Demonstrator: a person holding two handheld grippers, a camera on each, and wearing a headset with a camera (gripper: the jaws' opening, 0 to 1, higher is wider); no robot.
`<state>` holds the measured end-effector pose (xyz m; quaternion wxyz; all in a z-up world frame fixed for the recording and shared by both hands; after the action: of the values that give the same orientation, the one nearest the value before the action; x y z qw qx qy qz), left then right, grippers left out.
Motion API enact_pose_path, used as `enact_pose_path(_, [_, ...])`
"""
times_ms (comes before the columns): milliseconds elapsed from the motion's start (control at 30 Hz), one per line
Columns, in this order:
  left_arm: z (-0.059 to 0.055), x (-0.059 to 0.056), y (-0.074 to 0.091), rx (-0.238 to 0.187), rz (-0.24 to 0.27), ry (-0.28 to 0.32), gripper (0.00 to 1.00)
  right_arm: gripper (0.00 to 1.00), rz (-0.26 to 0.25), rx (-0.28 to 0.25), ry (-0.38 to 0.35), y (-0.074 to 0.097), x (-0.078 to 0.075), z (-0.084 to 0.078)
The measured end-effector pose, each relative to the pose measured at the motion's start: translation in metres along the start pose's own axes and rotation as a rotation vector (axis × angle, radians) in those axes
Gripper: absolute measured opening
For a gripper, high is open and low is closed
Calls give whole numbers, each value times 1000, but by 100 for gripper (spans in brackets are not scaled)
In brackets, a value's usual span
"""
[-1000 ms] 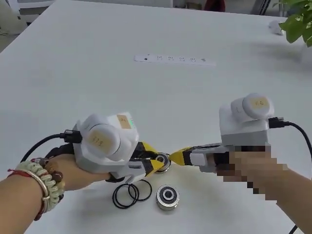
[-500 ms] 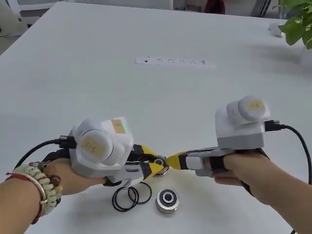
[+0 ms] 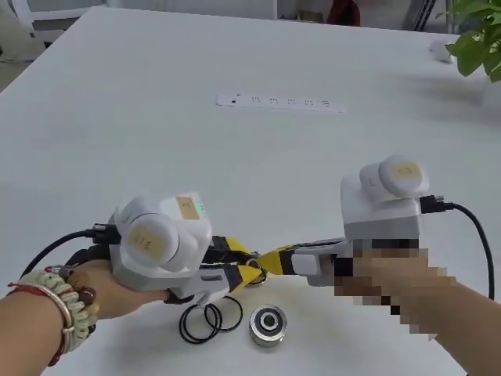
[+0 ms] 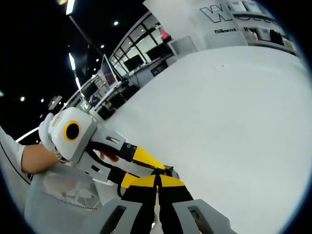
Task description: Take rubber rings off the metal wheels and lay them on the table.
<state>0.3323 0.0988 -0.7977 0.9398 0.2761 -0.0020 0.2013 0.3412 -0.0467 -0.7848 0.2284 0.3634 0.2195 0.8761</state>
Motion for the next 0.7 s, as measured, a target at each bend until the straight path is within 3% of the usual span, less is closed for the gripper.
enact_pose_path(33, [0,0,0,0,1,2,14,0,-15,2,54,-1,-2,1])
enact_pose_path(133, [0,0,0,1,7,7,14,0,-18,2,29,0,-2,1])
enact_pose_path(233, [1,-1,0,3,13,25,14,0,-11,-64,-21,6,-5,8])
enact_pose_path(367, [5,0,-1,35,9,57,14,0,-30,-42,5,6,-7,5])
enact_pose_path(467, [9,-1,1,71,-4,20,14,0,-33,-41,10,7,-7,5])
enact_pose_path(500, [11,-1,3,71,-4,-2,14,0,-39,-39,16,7,-7,5])
enact_pose_path(700, [23,1,12,22,-27,0,21,0,-45,-42,9,8,-8,5])
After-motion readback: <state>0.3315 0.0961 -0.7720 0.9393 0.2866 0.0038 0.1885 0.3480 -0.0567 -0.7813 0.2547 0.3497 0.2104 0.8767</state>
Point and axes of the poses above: the centre of the closed fingertips' face, and the gripper's own axes: y roughly backward along the fingers, x roughly to its left, z roughly out of its top, the point moved 10 cm from there along y, roughly backward along the fingers, and after that the axes turned 3 degrees about -y, right-handed, at the moved point
